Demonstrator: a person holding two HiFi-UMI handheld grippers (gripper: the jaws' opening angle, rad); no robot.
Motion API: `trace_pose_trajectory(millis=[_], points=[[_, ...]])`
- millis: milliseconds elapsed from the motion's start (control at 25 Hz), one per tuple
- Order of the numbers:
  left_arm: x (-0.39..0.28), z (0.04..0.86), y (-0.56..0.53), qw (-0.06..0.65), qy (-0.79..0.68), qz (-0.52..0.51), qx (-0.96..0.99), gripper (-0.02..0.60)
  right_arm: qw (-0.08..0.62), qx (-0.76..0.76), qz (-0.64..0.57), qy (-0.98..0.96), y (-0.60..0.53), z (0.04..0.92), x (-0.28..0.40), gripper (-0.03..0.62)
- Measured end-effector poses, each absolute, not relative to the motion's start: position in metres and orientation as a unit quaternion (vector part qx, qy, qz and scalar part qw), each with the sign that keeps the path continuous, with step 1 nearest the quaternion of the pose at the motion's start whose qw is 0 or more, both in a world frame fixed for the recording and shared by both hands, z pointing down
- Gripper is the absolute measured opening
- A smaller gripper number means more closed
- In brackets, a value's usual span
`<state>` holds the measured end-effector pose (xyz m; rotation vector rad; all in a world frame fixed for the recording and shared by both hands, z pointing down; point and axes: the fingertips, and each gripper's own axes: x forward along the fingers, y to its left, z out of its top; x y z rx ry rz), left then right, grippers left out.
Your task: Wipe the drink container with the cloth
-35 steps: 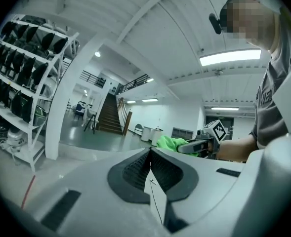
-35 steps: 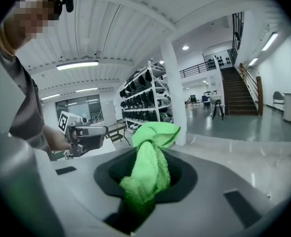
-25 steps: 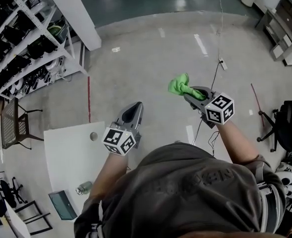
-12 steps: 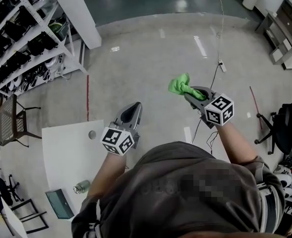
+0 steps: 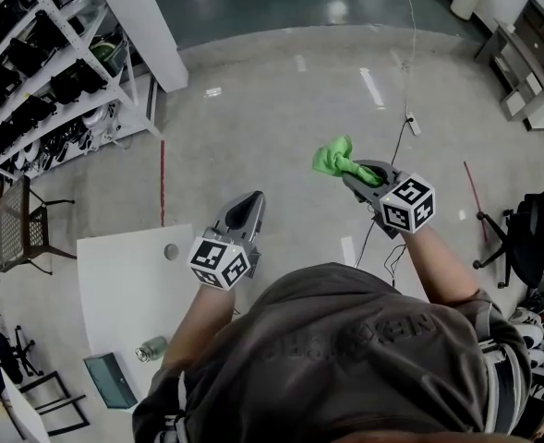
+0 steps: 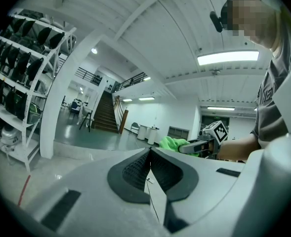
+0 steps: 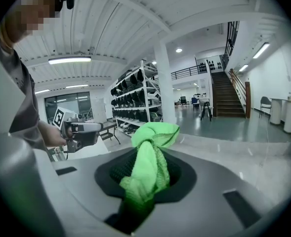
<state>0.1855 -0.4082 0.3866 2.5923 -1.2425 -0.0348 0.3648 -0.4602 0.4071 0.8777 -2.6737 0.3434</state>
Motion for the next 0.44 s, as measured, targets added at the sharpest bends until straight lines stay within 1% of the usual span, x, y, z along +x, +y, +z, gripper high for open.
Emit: trace_pose_trajectory(millis=[440], points=[[0.1852, 0.3872, -0.4079, 0.131, -0.426, -0.014, 0.895, 0.005, 0.156, 0.309, 0.116, -0.931, -0.4594, 0.4091, 0.3645, 0.071]])
